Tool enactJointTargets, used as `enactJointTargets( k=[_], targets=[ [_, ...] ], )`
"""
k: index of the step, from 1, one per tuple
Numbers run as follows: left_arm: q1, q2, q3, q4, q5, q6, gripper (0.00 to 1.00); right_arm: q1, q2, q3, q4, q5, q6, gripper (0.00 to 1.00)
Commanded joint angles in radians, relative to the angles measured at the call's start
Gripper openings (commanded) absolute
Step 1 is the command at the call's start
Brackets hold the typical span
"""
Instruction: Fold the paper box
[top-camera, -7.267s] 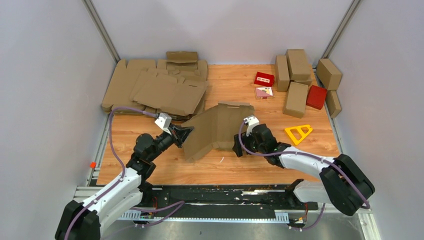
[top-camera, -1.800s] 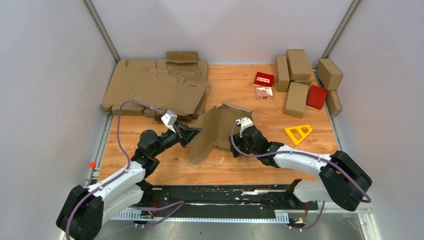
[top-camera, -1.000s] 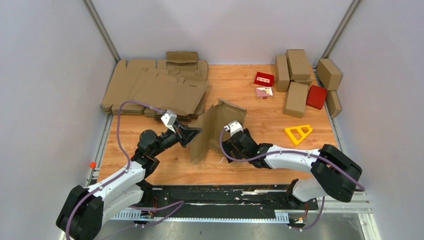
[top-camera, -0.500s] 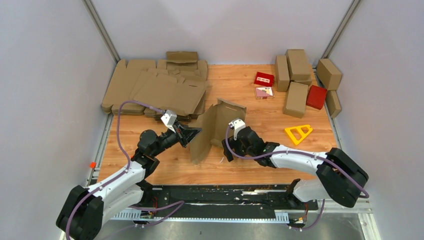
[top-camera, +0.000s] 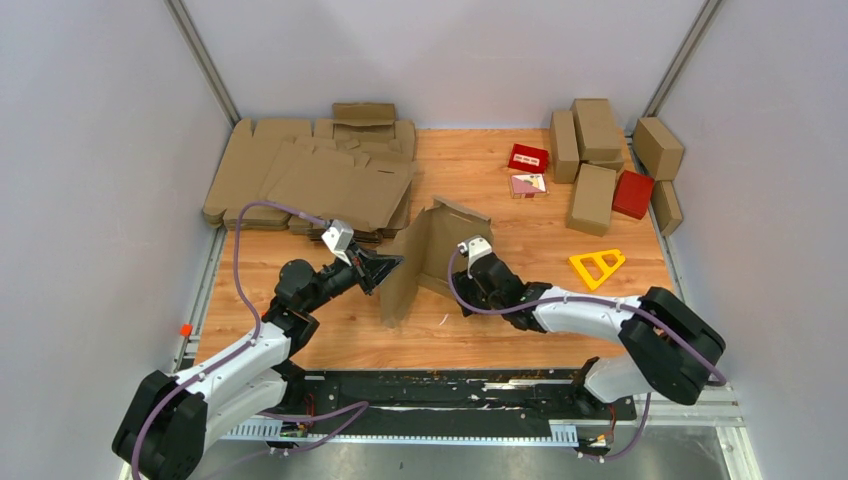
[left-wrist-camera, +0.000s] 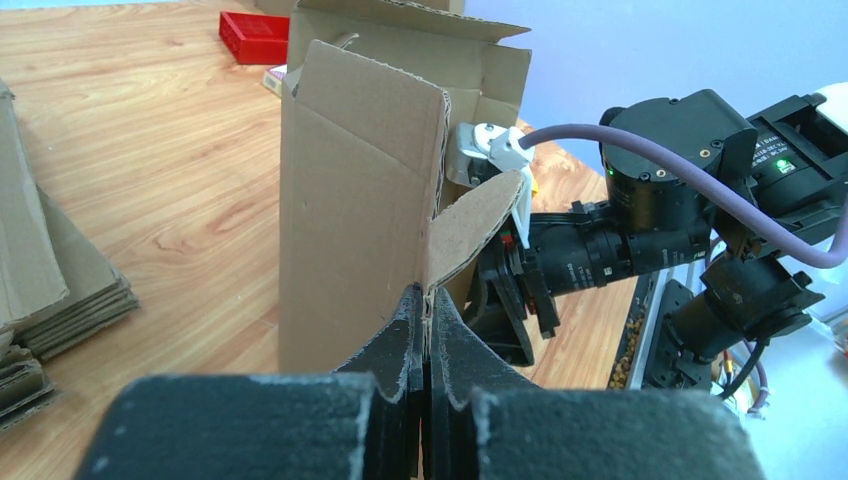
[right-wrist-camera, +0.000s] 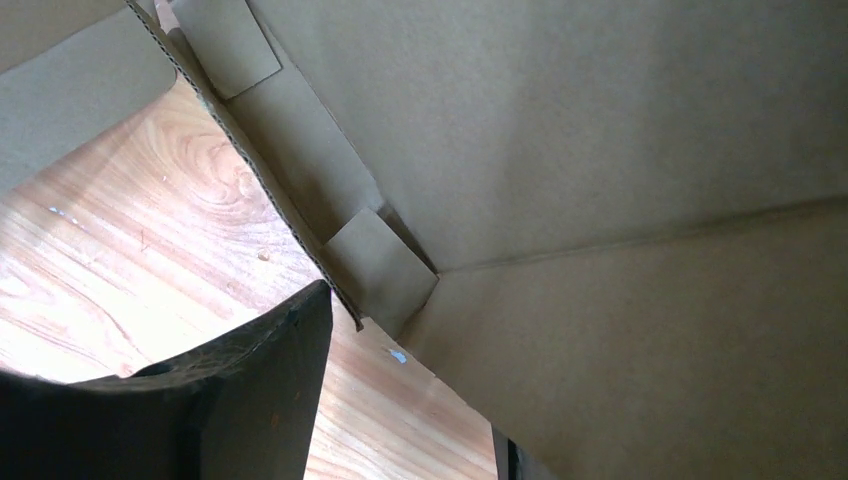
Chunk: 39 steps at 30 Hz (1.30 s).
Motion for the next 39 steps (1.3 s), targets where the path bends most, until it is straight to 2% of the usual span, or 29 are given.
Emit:
enactJointTargets(
  k=[1, 8, 13, 19, 20, 22, 24, 39],
  targets=[
    [-0.015, 0.001, 0.012, 0.01, 0.038, 0.005, 0.02, 0.004, 0.022, 0.055, 0.029, 0.032, 0.062, 0.53],
    [-0.018, 0.005, 0.011, 0.012, 0.039, 0.003, 0.02, 0.005, 0.038, 0.073, 0.057, 0.084, 0.116, 0.51],
    [-0.019, 0.013, 0.01, 0.02, 0.042, -0.002, 0.02, 0.006, 0.075, 0.101, 0.057, 0.115, 0.145, 0.46],
    [-0.021, 0.022, 0.009, 0.021, 0.04, -0.003, 0.02, 0.021, 0.101, 0.11, 0.061, 0.18, 0.179, 0.46],
    [-0.021, 0.025, 0.01, 0.023, 0.039, -0.003, 0.02, 0.021, 0.101, 0.107, 0.071, 0.185, 0.184, 0.47],
    [-0.023, 0.026, 0.009, 0.02, 0.035, -0.003, 0.02, 0.021, 0.099, 0.099, 0.093, 0.184, 0.192, 0.59],
    [-0.022, 0.025, 0.009, 0.013, 0.027, 0.0, 0.02, 0.022, 0.098, 0.093, 0.111, 0.185, 0.2, 0.62],
    [-0.031, 0.026, 0.019, -0.035, 0.002, 0.027, 0.01, 0.021, 0.116, 0.102, 0.136, 0.253, 0.25, 0.47]
  ],
)
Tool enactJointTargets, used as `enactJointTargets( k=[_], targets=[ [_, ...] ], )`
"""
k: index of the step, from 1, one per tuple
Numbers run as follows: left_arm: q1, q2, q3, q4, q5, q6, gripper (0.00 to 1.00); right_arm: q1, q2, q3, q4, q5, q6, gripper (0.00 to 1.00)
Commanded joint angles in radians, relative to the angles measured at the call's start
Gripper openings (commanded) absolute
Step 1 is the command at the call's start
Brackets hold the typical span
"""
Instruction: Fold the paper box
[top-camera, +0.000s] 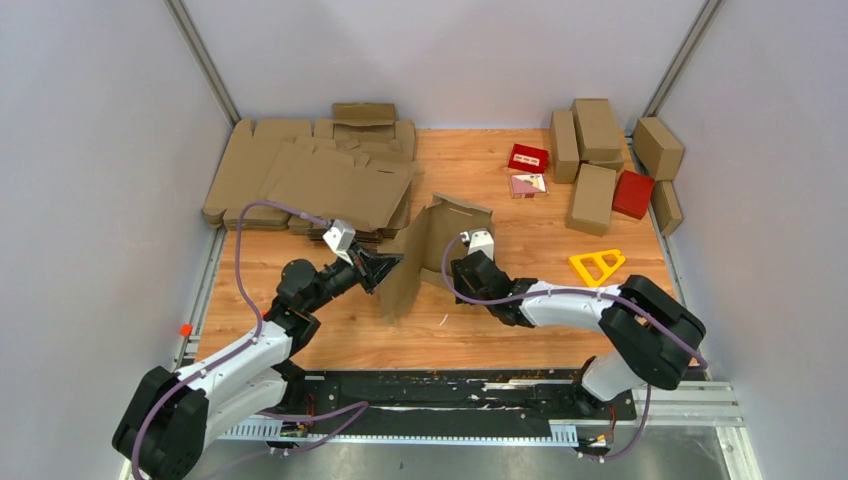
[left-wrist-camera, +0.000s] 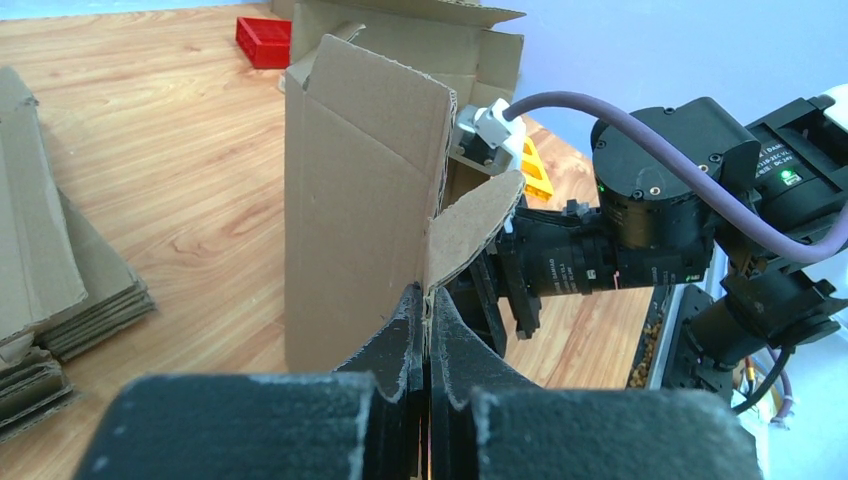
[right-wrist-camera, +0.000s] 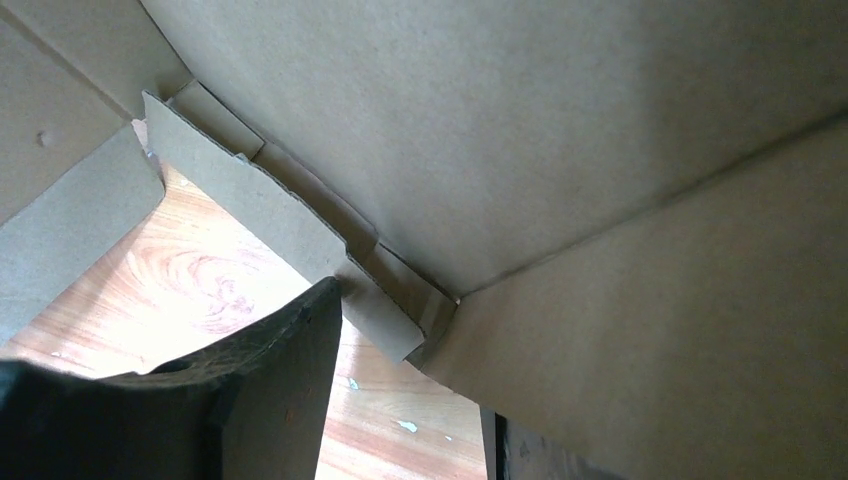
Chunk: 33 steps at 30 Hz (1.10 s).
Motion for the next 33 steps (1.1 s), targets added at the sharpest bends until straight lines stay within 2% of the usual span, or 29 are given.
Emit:
enactJointTargets(
  k=[1, 13, 15, 18, 20, 33],
  targets=[
    [-0.021, 0.008, 0.02, -0.049, 0.036, 0.006, 0.01, 0.002, 0.02, 0.04, 0.096, 0.056, 0.051, 0.46],
    [-0.031, 0.011, 0.022, -0.055, 0.033, 0.012, 0.01, 0.006, 0.145, 0.05, 0.005, 0.127, 0.075, 0.46],
    [-0.032, 0.015, 0.022, -0.055, 0.033, 0.014, 0.01, 0.006, 0.143, 0.05, 0.004, 0.128, 0.069, 0.49],
    [-0.033, 0.017, 0.022, -0.055, 0.031, 0.015, 0.01, 0.008, 0.134, 0.065, 0.012, 0.122, 0.062, 0.6],
    [-0.034, 0.019, 0.024, -0.056, 0.029, 0.017, 0.01, 0.007, 0.125, 0.076, 0.025, 0.117, 0.062, 0.62],
    [-0.036, 0.025, 0.025, -0.057, 0.029, 0.019, 0.01, 0.001, 0.198, 0.16, 0.045, 0.106, 0.12, 0.61]
  ],
)
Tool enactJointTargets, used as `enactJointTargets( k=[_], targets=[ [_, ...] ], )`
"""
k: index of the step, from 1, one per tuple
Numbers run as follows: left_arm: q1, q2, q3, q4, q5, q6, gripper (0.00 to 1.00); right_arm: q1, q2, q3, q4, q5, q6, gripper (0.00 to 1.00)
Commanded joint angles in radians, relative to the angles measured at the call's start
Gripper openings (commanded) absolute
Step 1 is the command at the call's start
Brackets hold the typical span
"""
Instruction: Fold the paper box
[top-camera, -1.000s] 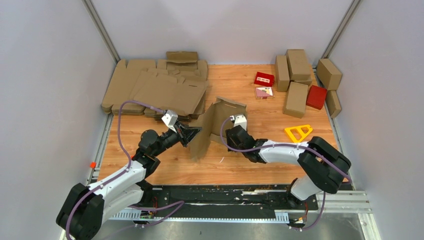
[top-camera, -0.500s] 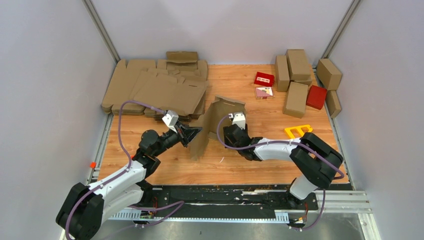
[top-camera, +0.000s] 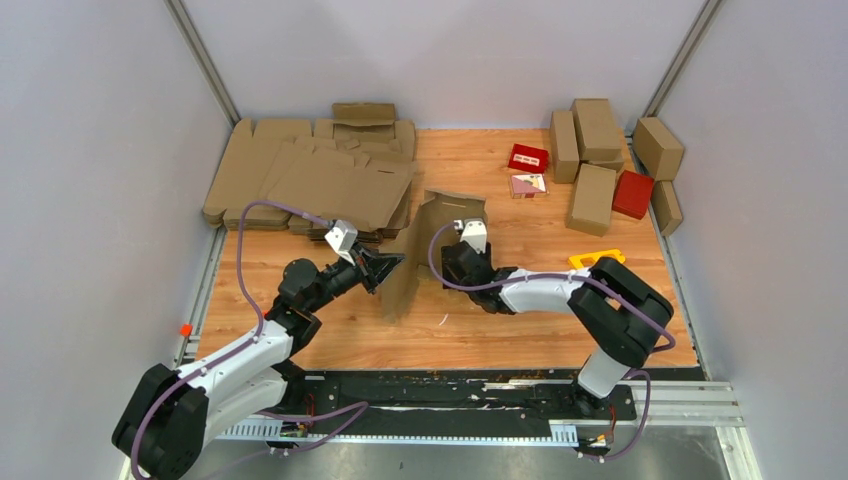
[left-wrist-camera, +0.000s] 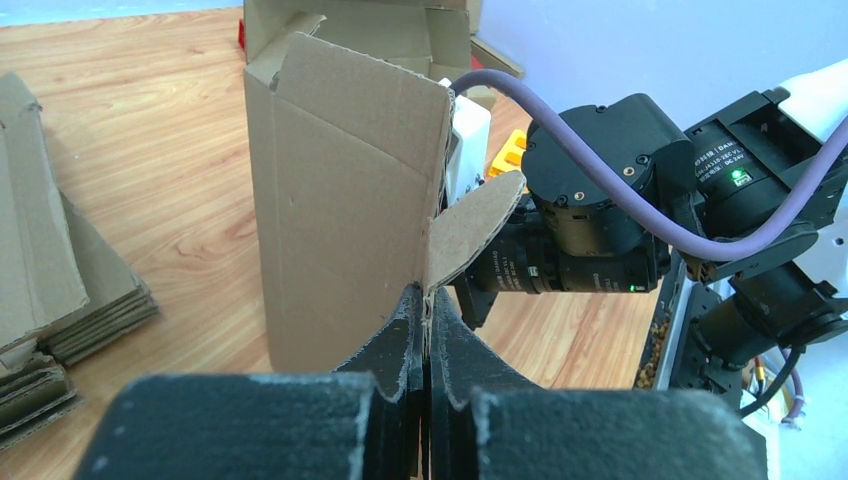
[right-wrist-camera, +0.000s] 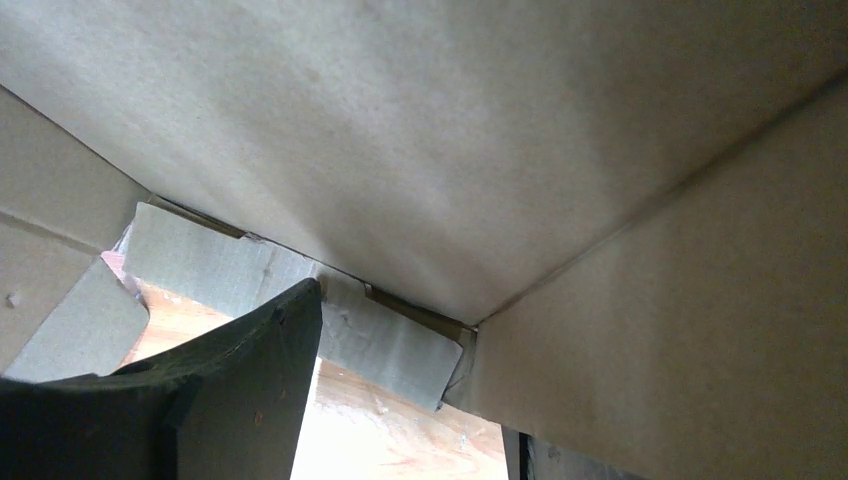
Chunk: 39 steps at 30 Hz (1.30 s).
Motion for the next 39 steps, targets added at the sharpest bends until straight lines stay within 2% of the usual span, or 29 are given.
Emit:
enactJointTargets(
  k=[1, 8, 14, 22, 28, 31, 35, 39],
  targets=[
    [-0.019, 0.017, 0.019, -0.055, 0.045, -0.003, 0.01, 0.002, 0.035, 0.032, 0.026, -0.026, 0.032, 0.6],
    [-0.019, 0.015, 0.021, -0.056, 0.045, -0.001, 0.01, 0.011, 0.144, 0.067, -0.088, 0.023, -0.012, 0.59],
    [-0.021, 0.007, 0.021, -0.063, 0.043, 0.003, 0.01, 0.02, 0.151, 0.021, -0.093, 0.073, 0.001, 0.57],
    [-0.021, -0.011, 0.017, -0.087, 0.017, 0.015, 0.02, 0.019, 0.032, -0.005, -0.046, 0.05, -0.02, 0.57],
    [-0.021, -0.076, 0.017, -0.184, -0.087, 0.047, 0.02, 0.018, -0.124, -0.133, 0.071, -0.01, 0.001, 0.59],
    [-0.021, -0.093, 0.015, -0.196, -0.1, 0.055, 0.02, 0.014, -0.207, -0.163, 0.062, -0.024, -0.014, 0.63],
    [-0.021, -0.088, 0.02, -0.196, -0.088, 0.055, 0.02, 0.01, -0.316, -0.184, -0.004, -0.03, -0.045, 0.8],
    [-0.021, -0.079, 0.023, -0.188, -0.072, 0.052, 0.02, 0.004, -0.452, -0.225, -0.049, -0.028, -0.064, 0.9]
  ],
)
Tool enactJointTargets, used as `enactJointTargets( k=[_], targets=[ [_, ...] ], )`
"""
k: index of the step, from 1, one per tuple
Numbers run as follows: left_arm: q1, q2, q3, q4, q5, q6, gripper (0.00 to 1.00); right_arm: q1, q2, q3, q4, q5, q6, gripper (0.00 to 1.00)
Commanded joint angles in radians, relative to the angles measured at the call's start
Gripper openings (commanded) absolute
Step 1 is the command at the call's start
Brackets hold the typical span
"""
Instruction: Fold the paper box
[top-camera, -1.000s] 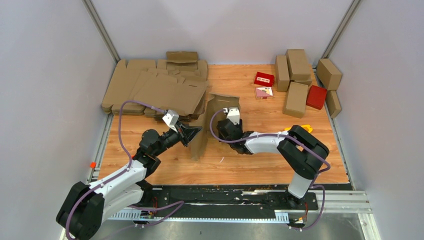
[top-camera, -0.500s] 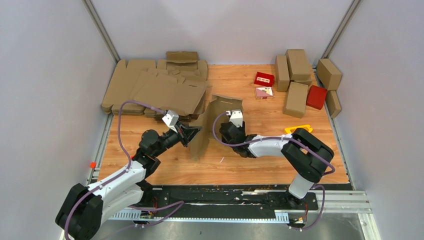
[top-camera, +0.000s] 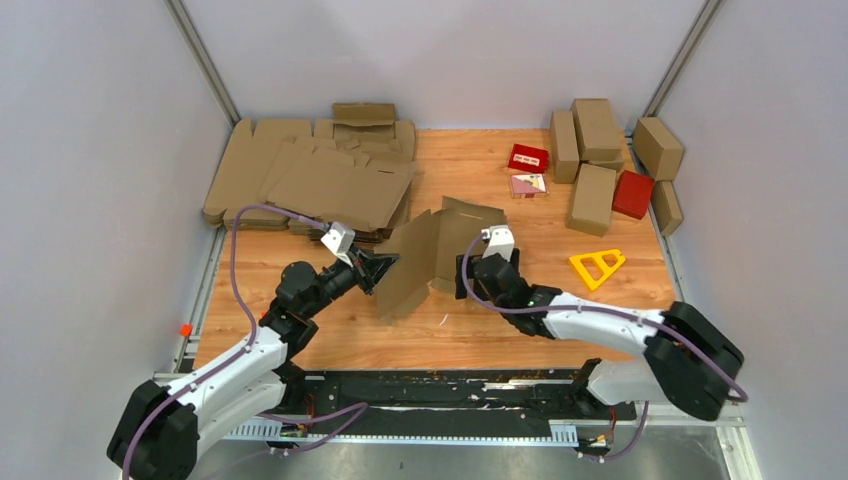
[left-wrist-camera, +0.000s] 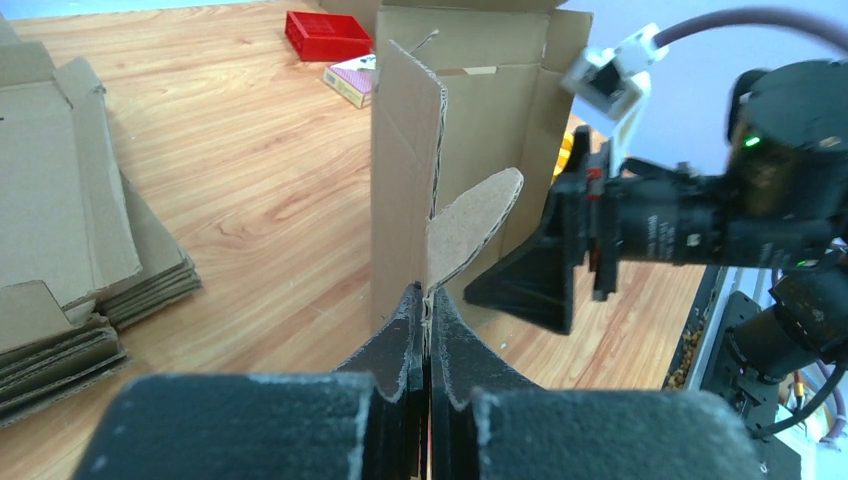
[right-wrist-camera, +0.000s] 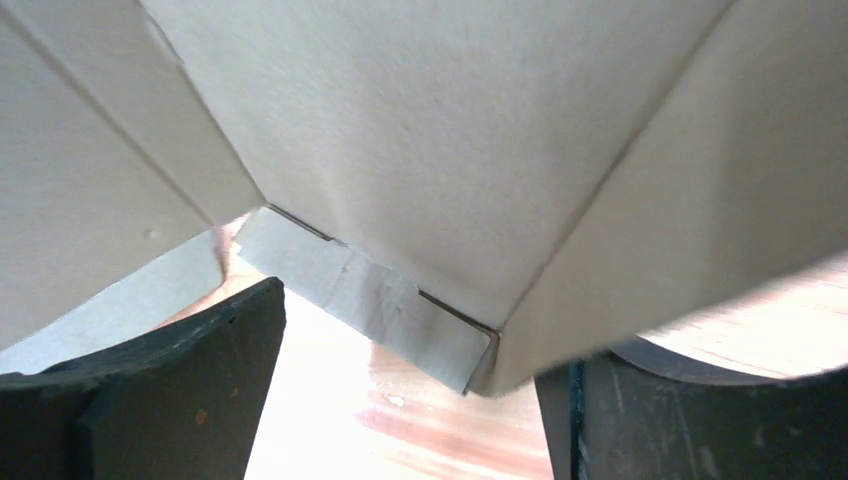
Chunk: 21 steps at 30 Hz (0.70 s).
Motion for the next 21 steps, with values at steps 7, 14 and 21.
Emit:
enactJointTargets(
  k=[7, 14, 21],
  targets=[
    [-0.008, 0.015, 0.021, -0.05, 0.031, 0.011, 0.02, -0.054, -0.316, -0.046, -0.133, -0.013, -0.079, 1.0],
    [-0.008, 0.013, 0.023, -0.052, 0.032, 0.012, 0.02, -0.098, -0.431, 0.038, -0.257, -0.047, -0.184, 1.0],
    [-0.008, 0.012, 0.025, -0.053, 0.033, 0.013, 0.03, -0.098, -0.439, 0.23, -0.389, -0.046, -0.361, 0.94]
  ],
)
